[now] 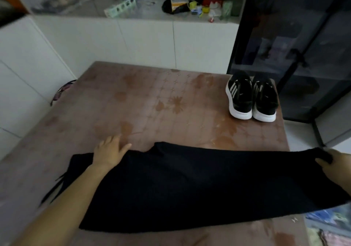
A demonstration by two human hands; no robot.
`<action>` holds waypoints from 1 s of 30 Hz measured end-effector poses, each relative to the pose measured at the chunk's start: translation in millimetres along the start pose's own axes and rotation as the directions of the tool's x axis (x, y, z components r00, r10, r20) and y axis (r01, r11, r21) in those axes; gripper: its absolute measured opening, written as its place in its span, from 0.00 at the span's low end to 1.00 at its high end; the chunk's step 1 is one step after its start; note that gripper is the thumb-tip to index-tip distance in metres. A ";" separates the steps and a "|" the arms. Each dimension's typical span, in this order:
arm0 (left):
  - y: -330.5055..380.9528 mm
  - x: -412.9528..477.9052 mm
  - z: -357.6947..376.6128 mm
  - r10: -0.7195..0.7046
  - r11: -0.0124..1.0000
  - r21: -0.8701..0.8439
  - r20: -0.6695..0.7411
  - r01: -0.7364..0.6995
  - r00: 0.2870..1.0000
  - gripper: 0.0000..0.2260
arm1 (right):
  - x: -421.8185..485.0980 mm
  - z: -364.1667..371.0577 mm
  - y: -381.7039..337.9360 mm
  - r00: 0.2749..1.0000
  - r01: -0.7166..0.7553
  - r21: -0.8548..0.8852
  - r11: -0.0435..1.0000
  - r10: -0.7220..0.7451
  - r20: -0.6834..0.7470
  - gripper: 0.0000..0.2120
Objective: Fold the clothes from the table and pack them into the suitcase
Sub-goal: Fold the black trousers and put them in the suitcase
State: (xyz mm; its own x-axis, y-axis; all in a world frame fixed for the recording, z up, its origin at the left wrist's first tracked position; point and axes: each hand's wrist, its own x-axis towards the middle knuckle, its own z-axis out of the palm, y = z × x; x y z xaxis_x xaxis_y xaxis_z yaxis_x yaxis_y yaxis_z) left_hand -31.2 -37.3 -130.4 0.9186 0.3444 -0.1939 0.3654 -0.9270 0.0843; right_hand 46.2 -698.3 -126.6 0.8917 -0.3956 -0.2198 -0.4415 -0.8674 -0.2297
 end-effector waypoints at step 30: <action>-151.0 4.8 -23.1 0.103 0.979 0.153 0.192 -0.133 0.976 0.24 | -178.5 123.5 -407.8 0.814 0.538 -0.005 0.843 -0.518 0.262 0.13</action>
State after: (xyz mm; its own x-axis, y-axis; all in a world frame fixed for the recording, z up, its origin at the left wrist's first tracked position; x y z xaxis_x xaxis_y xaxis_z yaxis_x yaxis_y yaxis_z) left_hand -78.5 107.8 -121.5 0.9052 0.2125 -0.3679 0.2124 -0.9763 -0.0413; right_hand 54.6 -236.7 -110.8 0.9287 0.2061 -0.3083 0.1081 -0.9457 -0.3066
